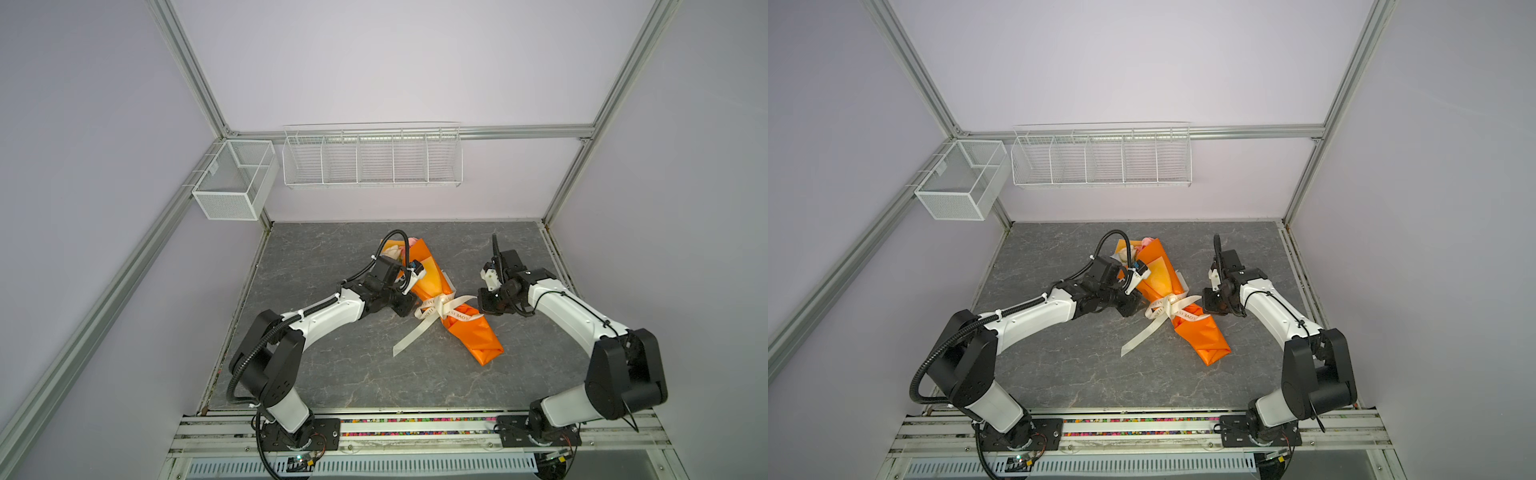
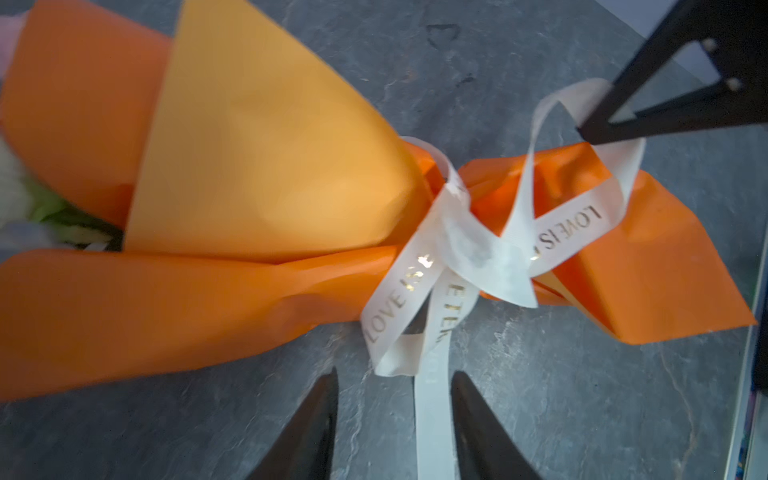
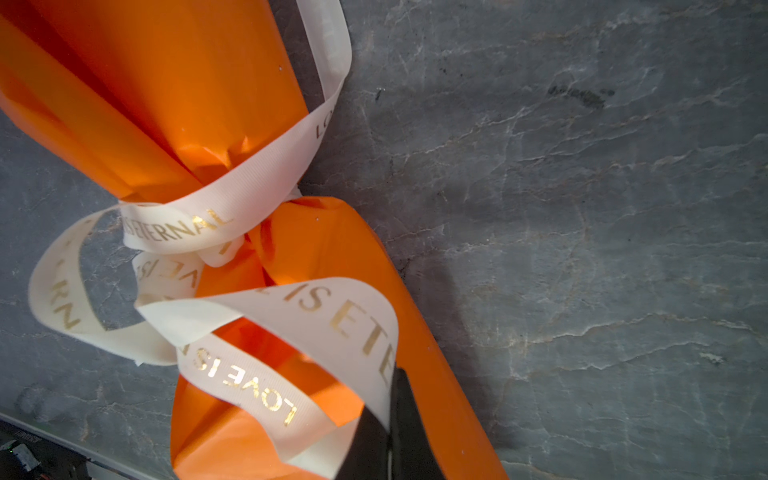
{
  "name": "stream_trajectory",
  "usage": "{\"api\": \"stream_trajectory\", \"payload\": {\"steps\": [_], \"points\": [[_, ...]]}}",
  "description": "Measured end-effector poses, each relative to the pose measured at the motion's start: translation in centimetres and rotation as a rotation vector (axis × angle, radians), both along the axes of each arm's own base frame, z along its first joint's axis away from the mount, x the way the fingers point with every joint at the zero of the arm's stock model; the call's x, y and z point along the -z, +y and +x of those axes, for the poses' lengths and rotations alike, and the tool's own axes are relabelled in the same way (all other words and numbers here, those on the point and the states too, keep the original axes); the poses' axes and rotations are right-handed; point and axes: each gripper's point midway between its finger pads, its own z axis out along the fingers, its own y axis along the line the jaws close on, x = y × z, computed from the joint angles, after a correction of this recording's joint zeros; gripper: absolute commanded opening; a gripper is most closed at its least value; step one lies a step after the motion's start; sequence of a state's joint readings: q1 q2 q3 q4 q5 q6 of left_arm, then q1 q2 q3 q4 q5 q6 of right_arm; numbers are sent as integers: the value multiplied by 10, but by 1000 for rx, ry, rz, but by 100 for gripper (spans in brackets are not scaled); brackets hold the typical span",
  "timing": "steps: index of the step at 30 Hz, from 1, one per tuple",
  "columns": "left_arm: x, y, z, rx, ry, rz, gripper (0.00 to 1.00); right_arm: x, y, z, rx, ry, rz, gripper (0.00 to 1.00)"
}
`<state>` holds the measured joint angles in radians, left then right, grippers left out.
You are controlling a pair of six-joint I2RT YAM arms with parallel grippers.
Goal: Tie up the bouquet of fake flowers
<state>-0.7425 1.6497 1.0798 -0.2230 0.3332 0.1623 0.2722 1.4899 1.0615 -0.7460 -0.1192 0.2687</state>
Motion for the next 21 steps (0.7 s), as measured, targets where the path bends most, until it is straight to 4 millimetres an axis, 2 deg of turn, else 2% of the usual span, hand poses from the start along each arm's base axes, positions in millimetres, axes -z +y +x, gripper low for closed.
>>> {"api": "stream_trajectory", "payload": {"steps": [3, 7, 11, 15, 21], "points": [[6, -19, -19, 92, 10, -2, 41, 0, 0, 0, 0, 0, 0, 7], [27, -29, -13, 103, 58, 32, 42, 0, 0, 0, 1, 0, 1, 7], [43, -29, -11, 81, 100, 67, 44, -1, 0, 1, 2, -2, 2, 7], [49, -28, -8, 60, 111, 81, 44, -3, 0, 2, 3, -4, 3, 7], [51, -32, -4, 49, 117, 84, 35, -4, 1, 2, 4, -6, 4, 7]]}}
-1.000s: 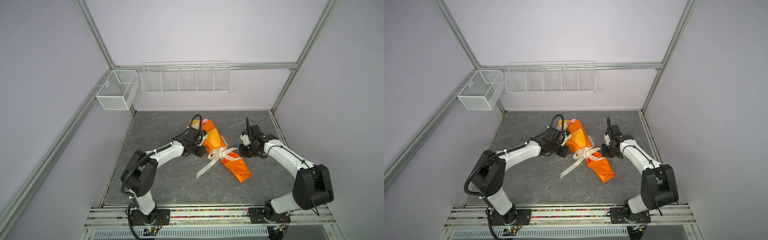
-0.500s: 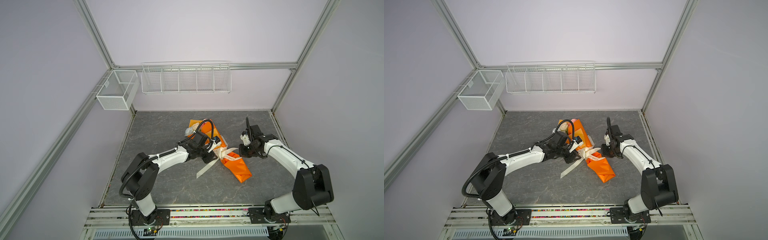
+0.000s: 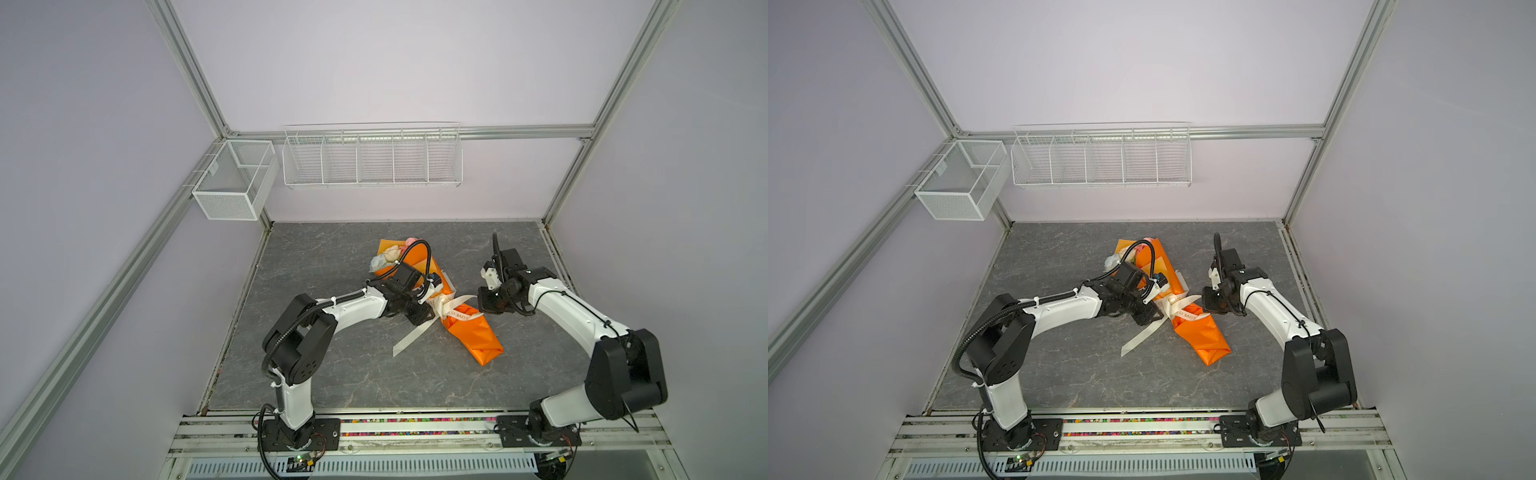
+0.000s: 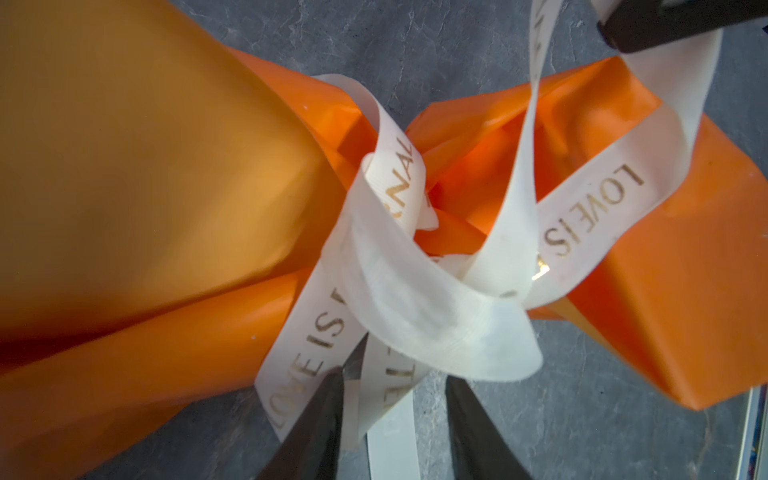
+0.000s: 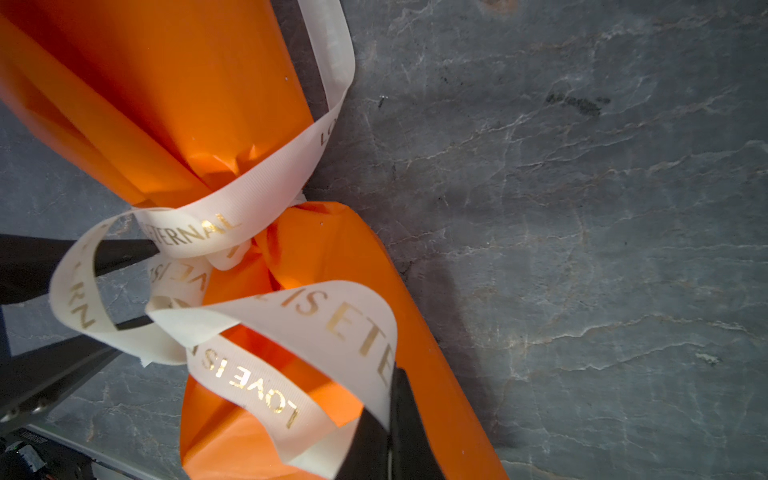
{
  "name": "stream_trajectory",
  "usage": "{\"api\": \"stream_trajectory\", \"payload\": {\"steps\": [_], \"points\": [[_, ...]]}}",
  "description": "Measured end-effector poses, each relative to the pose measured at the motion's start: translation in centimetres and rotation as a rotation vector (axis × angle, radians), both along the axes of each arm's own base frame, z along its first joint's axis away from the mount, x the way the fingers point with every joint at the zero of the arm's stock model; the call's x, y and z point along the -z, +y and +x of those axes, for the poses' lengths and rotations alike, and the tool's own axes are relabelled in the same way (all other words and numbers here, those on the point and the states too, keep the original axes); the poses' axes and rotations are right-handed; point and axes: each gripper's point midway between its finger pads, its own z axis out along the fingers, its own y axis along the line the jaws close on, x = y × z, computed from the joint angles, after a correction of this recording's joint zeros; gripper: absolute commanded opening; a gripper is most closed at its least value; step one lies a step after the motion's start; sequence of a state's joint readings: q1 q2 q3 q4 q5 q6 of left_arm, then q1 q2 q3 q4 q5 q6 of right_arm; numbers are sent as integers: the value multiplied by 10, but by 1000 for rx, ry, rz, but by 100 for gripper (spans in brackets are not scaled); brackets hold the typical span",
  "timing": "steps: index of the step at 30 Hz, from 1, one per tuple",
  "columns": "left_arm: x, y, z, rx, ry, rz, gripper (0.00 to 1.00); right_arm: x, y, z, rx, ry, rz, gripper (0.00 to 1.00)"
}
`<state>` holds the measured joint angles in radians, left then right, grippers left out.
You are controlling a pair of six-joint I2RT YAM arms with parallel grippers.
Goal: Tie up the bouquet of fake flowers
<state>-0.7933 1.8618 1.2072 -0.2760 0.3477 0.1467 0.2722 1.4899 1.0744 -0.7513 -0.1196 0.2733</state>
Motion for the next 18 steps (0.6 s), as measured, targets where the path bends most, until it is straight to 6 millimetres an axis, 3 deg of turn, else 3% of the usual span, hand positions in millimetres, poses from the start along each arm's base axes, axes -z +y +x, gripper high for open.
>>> {"api": "stream_trajectory", "payload": {"steps": [12, 18], "points": [[0, 1, 0, 12, 1, 29, 4, -3, 0, 1, 5, -3, -2, 7], [3, 4, -3, 21, 8, 45, 0, -5, -3, 3, 13, -8, -18, 7]]}}
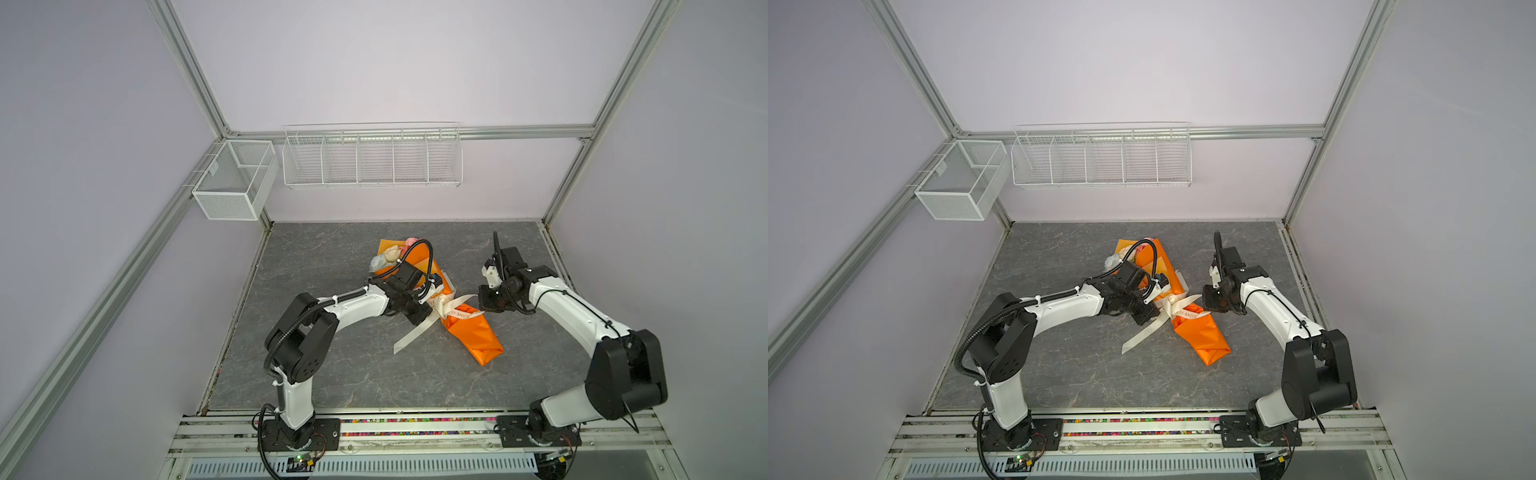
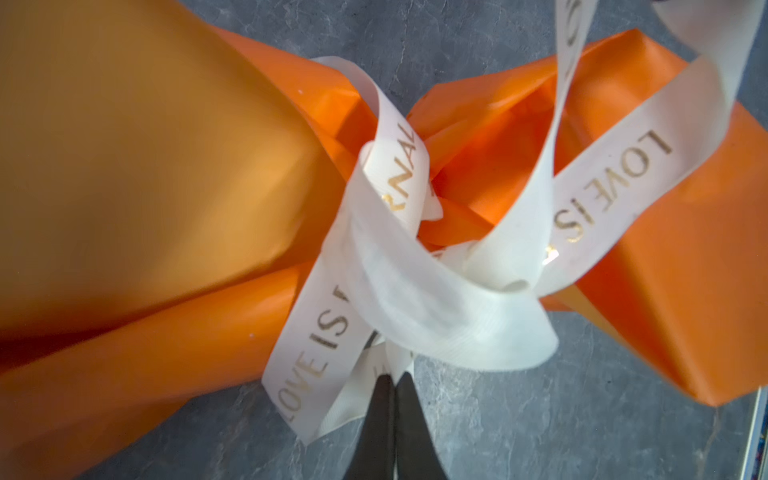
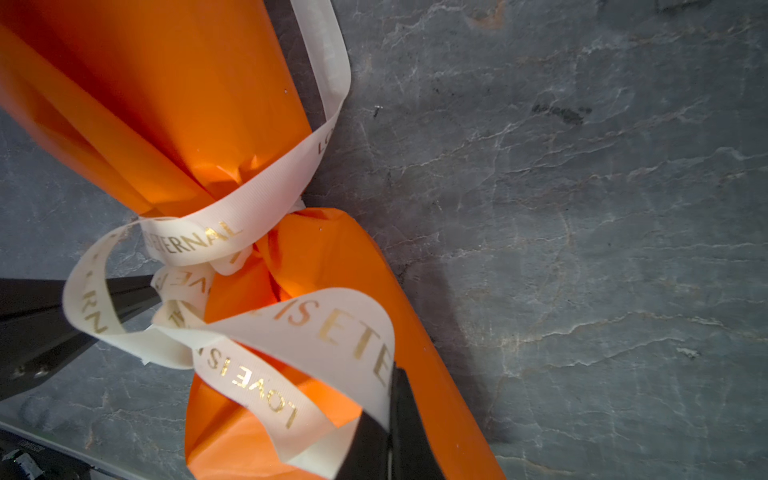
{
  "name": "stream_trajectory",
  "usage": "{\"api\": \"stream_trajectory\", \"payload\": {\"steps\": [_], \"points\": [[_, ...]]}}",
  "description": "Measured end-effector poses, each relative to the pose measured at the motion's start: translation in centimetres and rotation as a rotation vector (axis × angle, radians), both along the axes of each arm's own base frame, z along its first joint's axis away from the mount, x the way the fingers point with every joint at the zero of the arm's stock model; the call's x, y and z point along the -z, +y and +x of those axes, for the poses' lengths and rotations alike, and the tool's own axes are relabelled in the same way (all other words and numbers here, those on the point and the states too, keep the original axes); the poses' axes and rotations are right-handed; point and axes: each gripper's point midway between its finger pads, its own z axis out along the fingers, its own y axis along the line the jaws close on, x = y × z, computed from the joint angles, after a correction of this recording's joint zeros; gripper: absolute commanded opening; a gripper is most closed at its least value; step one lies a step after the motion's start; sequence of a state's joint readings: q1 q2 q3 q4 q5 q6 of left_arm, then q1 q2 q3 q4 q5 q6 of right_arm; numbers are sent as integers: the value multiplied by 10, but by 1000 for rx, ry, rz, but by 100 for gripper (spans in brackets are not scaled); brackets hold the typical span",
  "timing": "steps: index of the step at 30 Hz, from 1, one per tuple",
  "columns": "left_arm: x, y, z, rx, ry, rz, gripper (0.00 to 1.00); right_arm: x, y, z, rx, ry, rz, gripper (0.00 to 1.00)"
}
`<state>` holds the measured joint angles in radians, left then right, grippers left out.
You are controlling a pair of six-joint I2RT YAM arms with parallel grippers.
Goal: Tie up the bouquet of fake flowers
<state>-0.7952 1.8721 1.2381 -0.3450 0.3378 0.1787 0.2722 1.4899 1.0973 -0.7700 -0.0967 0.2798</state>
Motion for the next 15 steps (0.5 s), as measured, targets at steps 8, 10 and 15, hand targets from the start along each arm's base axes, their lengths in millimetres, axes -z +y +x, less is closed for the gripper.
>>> {"api": "stream_trajectory", "payload": {"steps": [8, 10, 15], "points": [[1, 4, -4, 8, 10, 16, 0, -3, -5, 2, 10, -5, -27, 7], [1, 5, -5, 13, 12, 22, 0, -5, -4, 3, 10, -11, -25, 7], [1, 11, -8, 27, 22, 37, 0, -8, -7, 6, 15, -23, -39, 7]]}}
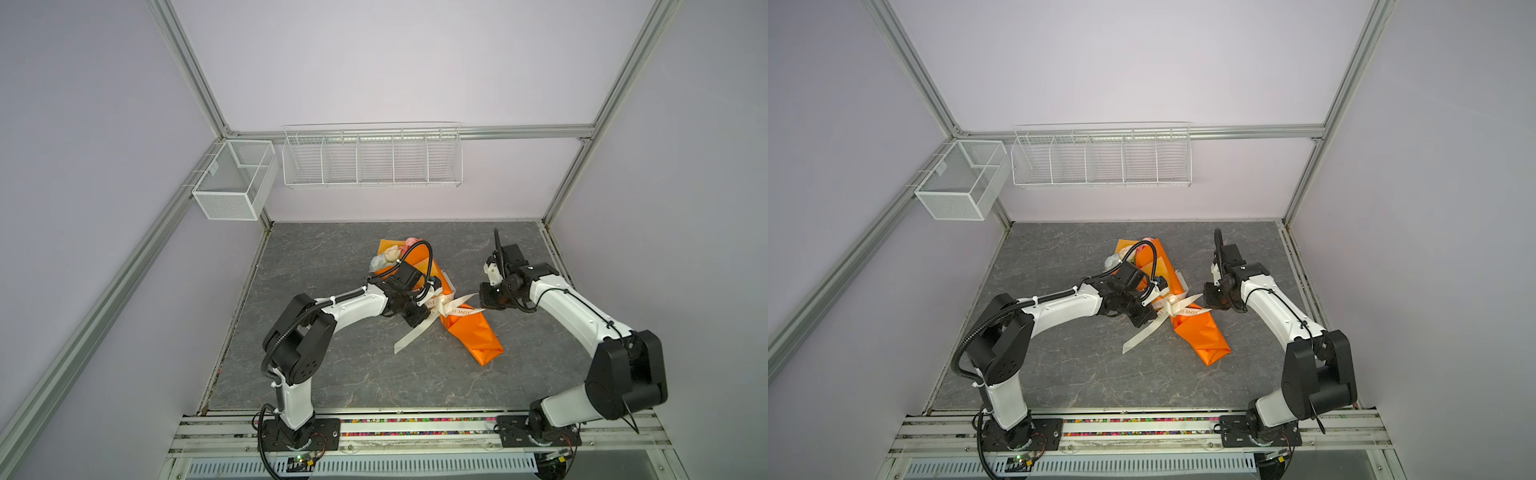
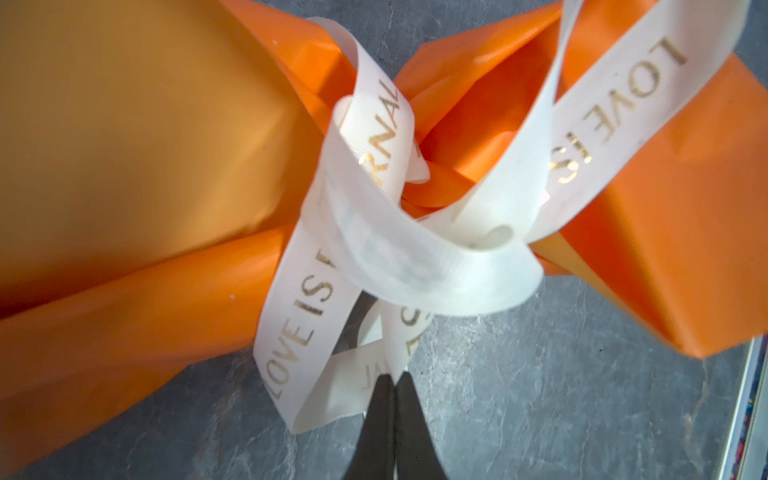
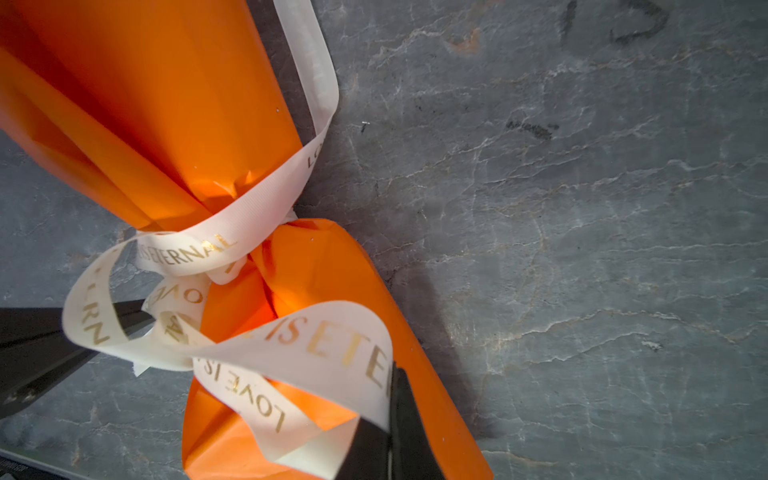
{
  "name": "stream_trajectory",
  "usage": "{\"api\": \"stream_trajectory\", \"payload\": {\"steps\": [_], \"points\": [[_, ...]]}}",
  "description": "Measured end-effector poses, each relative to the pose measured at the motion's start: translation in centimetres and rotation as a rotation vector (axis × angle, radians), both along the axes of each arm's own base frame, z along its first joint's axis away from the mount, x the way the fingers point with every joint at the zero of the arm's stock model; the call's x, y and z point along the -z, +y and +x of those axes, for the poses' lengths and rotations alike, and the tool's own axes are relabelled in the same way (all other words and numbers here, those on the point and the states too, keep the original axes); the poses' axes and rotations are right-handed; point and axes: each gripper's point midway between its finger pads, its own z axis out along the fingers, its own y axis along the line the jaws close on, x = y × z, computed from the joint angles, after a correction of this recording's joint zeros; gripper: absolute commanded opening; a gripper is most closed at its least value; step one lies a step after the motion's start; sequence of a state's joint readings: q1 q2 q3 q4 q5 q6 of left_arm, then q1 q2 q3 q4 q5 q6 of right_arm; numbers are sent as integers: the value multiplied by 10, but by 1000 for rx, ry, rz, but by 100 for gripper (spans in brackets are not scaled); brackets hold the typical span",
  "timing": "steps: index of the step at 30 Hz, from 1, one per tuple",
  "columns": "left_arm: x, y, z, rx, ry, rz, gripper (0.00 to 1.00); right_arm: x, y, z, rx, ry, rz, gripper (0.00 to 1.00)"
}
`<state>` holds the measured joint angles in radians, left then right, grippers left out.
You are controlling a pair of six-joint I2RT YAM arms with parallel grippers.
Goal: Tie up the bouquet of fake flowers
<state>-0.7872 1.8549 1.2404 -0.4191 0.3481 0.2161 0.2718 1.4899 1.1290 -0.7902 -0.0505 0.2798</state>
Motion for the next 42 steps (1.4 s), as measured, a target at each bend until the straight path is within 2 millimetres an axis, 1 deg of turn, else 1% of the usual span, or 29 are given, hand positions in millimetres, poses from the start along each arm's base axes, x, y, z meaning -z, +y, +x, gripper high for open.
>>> {"api": "stream_trajectory", "payload": {"steps": [3, 6, 10, 15, 18, 22, 26, 30, 36, 42], "points": [[-3, 5, 1, -3, 9, 4, 0, 0, -3, 1, 7, -3, -20, 7], [-9, 12, 8, -25, 5, -5, 0, -1, -6, 5, 15, -9, -39, 7], [-16, 19, 17, -50, -4, -13, 0, -5, -8, 17, 29, -26, -54, 7], [-19, 21, 19, -58, -4, 1, 0, -8, -11, 31, 51, -41, -73, 7], [-19, 23, 22, -69, -12, 17, 0, -6, -18, 41, 74, -38, -90, 7], [-17, 31, 29, -98, -20, 38, 0, -2, -27, 53, 103, -29, -102, 7], [-15, 40, 36, -124, -26, 58, 0, 2, -27, 62, 108, -23, -103, 7], [-12, 47, 38, -143, -29, 88, 0, 9, -30, 69, 112, -5, -110, 7], [-9, 52, 42, -159, -25, 118, 0, 20, -50, 77, 150, 18, -164, 7], [-4, 58, 44, -172, -25, 147, 0, 19, -57, 81, 140, 17, -163, 7]]}}
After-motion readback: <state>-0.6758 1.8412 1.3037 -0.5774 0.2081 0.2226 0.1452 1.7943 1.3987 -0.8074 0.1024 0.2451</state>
